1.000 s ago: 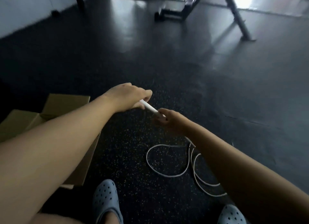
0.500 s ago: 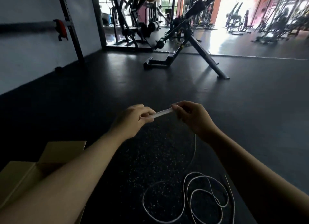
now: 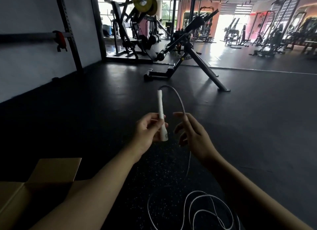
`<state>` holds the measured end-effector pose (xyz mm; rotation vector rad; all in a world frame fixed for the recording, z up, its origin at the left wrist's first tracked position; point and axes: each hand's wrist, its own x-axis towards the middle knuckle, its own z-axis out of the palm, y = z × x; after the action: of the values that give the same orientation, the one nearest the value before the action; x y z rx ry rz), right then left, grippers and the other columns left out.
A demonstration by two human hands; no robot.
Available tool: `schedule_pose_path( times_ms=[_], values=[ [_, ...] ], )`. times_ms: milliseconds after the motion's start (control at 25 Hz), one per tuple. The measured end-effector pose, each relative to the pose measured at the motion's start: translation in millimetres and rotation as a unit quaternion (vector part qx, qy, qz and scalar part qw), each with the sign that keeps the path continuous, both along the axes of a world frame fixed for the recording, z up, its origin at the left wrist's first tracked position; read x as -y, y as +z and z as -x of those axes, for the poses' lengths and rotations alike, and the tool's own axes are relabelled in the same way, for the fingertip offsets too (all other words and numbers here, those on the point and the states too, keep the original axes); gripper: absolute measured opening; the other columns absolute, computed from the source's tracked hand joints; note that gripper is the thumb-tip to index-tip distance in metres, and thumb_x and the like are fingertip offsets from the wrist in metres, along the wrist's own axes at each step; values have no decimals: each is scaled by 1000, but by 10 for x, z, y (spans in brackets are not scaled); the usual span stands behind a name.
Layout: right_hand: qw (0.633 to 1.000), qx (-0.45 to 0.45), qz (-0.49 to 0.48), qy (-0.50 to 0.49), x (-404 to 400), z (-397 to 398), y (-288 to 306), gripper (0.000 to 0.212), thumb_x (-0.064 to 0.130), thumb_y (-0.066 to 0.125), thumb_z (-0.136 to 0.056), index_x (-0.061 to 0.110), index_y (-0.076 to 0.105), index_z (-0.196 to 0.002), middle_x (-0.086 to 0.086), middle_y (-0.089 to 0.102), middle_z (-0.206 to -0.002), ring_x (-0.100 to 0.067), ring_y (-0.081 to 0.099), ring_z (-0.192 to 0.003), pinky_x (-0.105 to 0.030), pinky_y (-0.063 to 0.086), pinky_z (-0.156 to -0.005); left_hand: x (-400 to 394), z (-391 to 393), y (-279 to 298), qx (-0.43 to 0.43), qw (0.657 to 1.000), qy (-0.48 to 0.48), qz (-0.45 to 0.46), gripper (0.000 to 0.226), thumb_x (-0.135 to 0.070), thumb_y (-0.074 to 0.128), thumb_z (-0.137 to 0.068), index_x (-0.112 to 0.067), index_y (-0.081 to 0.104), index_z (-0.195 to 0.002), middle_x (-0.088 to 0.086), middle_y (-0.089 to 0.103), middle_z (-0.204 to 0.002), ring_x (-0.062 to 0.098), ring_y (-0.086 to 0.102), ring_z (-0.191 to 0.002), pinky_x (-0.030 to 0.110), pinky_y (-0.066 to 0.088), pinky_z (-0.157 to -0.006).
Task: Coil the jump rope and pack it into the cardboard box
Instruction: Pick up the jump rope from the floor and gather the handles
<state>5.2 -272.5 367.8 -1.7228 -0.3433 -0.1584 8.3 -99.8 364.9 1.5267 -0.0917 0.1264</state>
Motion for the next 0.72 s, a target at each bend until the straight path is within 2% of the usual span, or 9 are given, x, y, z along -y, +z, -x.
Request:
schedule_pose_path(
  times_ms=[160,320,360,440,520,560,640,680,720],
  values=[
    [1000,19,2,0,-175,134,44,28,35,39,-109,35,64,-121,5,70,-85,-19,53,-60,-35,46,-54,148,92,215,-9,996,73,40,21,-30,66,-96,-24,73,-114,-1,79,-106,12,72,-97,28,50,-75],
    [998,38,-41,-7,-207,184,31,28,32,44,-108,37,66,-125,2,63,-71,-8,50,-54,-23,42,-51,235,151,252,-40,990,115,76,19,-31,69,-93,-27,74,-111,-7,79,-103,17,71,-102,27,47,-71],
    [998,38,-45,-8,-178,185,32,28,30,45,-107,35,67,-125,8,61,-67,-5,49,-56,-20,40,-53,256,132,221,-41,989,121,79,24,-30,71,-92,-27,72,-115,-5,77,-109,19,70,-106,26,48,-71],
    [999,44,9,-7,-77,151,71,28,29,46,-107,30,68,-124,19,63,-67,2,52,-59,-17,40,-58,240,115,233,-4,983,175,63,63,-27,79,-84,-27,52,-141,2,61,-141,16,59,-123,28,50,-86],
    [994,50,101,13,63,85,143,28,31,45,-107,28,68,-124,25,68,-76,5,59,-64,-14,43,-61,78,37,274,142,947,274,-84,101,-32,85,-74,-34,27,-156,1,31,-164,14,34,-145,39,38,-113],
    [990,47,133,26,126,48,190,28,33,46,-107,28,69,-123,25,69,-79,6,61,-67,-12,43,-63,-18,-3,332,238,906,275,-215,100,-32,84,-73,-34,28,-156,0,28,-166,16,26,-151,42,28,-120],
    [984,38,170,47,239,-29,266,30,39,46,-105,28,69,-121,21,68,-80,6,59,-69,-14,42,-64,-115,3,540,325,816,160,-451,74,-35,80,-79,-34,48,-146,-6,43,-158,16,25,-153,45,15,-124],
    [980,42,186,50,283,-69,281,31,42,46,-104,29,69,-120,17,65,-80,4,56,-67,-17,42,-64,-96,39,630,298,802,76,-511,60,-40,77,-83,-38,56,-138,-14,49,-151,10,27,-149,42,16,-124],
    [976,49,205,48,316,-109,283,30,45,46,-104,30,68,-119,13,63,-81,2,53,-67,-22,42,-64,-43,63,667,253,814,14,-523,48,-47,73,-84,-41,61,-131,-20,54,-144,3,34,-141,37,24,-121]
  ],
)
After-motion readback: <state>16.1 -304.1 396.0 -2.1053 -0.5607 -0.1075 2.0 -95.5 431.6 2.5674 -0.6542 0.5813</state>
